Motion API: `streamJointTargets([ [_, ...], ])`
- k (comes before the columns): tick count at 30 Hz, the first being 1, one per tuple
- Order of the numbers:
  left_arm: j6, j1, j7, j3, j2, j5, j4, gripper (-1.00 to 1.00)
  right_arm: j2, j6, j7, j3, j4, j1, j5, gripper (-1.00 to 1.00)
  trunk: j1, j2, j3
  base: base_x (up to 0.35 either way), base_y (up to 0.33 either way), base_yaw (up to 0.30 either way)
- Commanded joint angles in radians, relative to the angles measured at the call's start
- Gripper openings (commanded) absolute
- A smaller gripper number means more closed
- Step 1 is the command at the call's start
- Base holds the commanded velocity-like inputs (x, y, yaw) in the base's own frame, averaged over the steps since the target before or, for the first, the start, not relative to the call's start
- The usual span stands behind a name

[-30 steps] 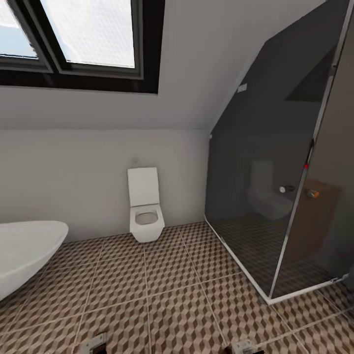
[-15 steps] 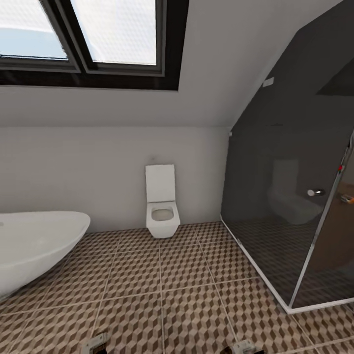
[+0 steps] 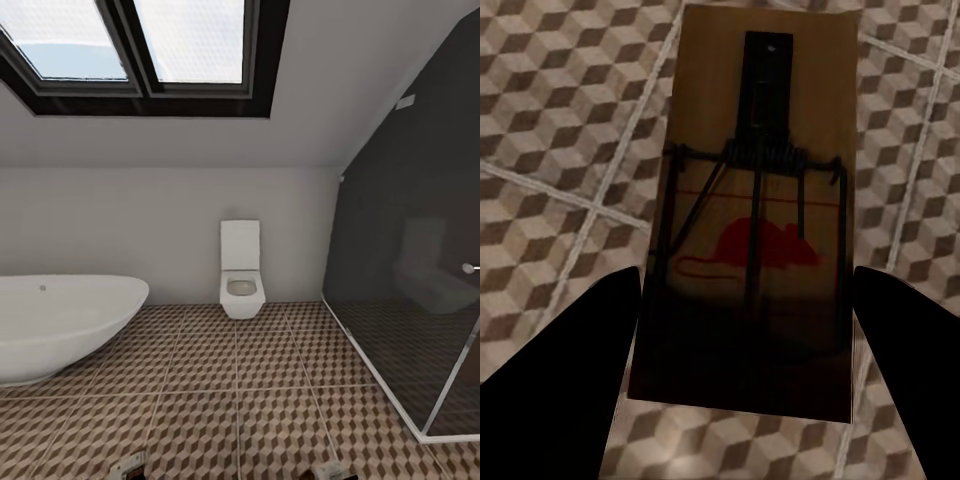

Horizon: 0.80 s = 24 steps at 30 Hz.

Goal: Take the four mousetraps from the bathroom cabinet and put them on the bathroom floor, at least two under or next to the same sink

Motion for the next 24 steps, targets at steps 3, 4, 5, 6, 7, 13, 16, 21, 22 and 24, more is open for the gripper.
streamJointTargets([
  [3, -0.003, -0.001, 0.0, -0.008, 0.0, 0.008, 0.001, -1.0, 0.0, 0.001, 0.004, 0.006, 0.002, -0.001, -0.001, -1.0, 0.0, -0.001, -0.004, 0.0, 0.0, 0.238],
  [4, -0.003, -0.001, 0.0, -0.008, 0.0, 0.008, 0.001, -1.0, 0.0, 0.001, 0.003, 0.006, 0.002, -0.001, -0.001, -1.0, 0.0, -0.001, -0.005, 0.0, 0.0, 0.238],
  [5, -0.003, -0.001, 0.0, -0.008, 0.0, 0.008, 0.001, -1.0, 0.0, 0.001, 0.003, 0.006, 0.002, -0.001, -0.001, -1.0, 0.0, -0.001, -0.006, 0.0, 0.0, 0.238],
  [6, -0.003, -0.001, 0.0, -0.008, 0.0, 0.008, 0.001, -1.0, 0.0, 0.001, 0.003, 0.006, 0.002, -0.001, -0.001, -1.0, 0.0, -0.001, -0.007, 0.0, 0.0, 0.238],
  [7, -0.003, -0.001, 0.0, -0.008, 0.0, 0.008, 0.001, -1.0, 0.0, 0.001, 0.003, 0.006, 0.002, -0.001, -0.001, -1.0, 0.0, -0.001, -0.009, 0.0, 0.0, 0.238],
  [13, -0.003, -0.001, 0.0, -0.008, 0.0, 0.008, 0.001, -1.0, 0.0, 0.001, 0.003, 0.006, 0.002, -0.001, -0.001, -1.0, 0.0, -0.001, -0.015, 0.0, 0.0, 0.238],
  [16, -0.003, -0.001, 0.0, -0.008, 0.0, 0.008, 0.001, -1.0, 0.0, 0.001, 0.004, 0.006, 0.002, -0.001, -0.001, -1.0, 0.0, -0.001, -0.018, 0.0, 0.0, 0.238],
  [21, -0.003, -0.001, 0.0, -0.008, 0.0, 0.008, 0.001, -1.0, 0.0, 0.001, 0.004, 0.006, 0.002, -0.001, -0.001, -1.0, 0.0, -0.001, -0.023, 0.0, 0.0, 0.238],
  [22, -0.003, -0.001, 0.0, -0.008, 0.0, 0.008, 0.001, -1.0, 0.0, 0.001, 0.004, 0.006, 0.002, -0.001, -0.001, -1.0, 0.0, -0.001, -0.024, 0.0, 0.0, 0.238],
  [24, -0.003, -0.001, 0.0, -0.008, 0.0, 0.008, 0.001, -1.0, 0.0, 0.001, 0.004, 0.006, 0.002, -0.001, -0.001, -1.0, 0.0, -0.001, -0.026, 0.0, 0.0, 0.239],
])
